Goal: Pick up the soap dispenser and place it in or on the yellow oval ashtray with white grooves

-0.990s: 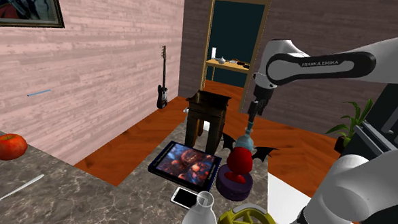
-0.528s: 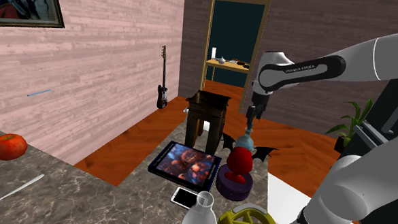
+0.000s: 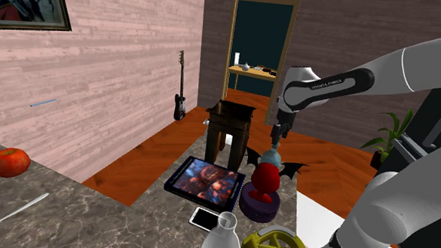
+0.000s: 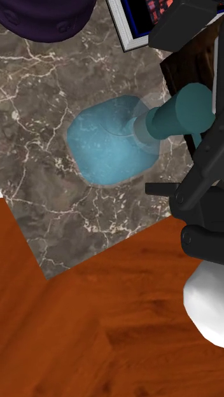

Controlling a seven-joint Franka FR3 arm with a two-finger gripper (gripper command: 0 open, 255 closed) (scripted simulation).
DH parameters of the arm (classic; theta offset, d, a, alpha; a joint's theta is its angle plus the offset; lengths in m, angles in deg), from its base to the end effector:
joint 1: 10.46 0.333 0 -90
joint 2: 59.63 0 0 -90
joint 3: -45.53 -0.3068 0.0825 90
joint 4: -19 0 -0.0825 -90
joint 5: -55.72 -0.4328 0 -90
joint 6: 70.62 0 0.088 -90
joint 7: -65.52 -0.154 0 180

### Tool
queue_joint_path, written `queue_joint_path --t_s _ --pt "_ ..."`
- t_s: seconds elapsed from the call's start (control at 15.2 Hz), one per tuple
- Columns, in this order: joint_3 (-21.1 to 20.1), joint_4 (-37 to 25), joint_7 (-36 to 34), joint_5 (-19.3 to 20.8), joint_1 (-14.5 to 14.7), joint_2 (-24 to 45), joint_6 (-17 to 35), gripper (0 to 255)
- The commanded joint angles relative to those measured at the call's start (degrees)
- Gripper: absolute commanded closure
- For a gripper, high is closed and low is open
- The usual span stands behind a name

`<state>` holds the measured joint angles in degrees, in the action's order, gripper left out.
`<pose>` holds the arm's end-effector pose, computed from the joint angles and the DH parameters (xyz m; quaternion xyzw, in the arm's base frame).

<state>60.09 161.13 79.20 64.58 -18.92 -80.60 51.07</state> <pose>0.4307 -0.1894 0.3371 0.9992 -0.0328 -0.0053 0.0201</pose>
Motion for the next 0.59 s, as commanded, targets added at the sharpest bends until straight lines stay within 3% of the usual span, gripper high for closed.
queue_joint_path --t_s 0.0,0.26,0.33,0.53 --pt "0.0 0.07 -0.02 -0.01 0.01 0.08 0.16 0" --pt "0.0 0.06 -0.02 -0.01 0.01 0.08 0.15 0" --pt "0.0 0.06 -0.02 -0.01 0.01 0.08 0.15 255" --pt "0.0 0.06 -0.02 -0.01 0.01 0.07 0.15 255"
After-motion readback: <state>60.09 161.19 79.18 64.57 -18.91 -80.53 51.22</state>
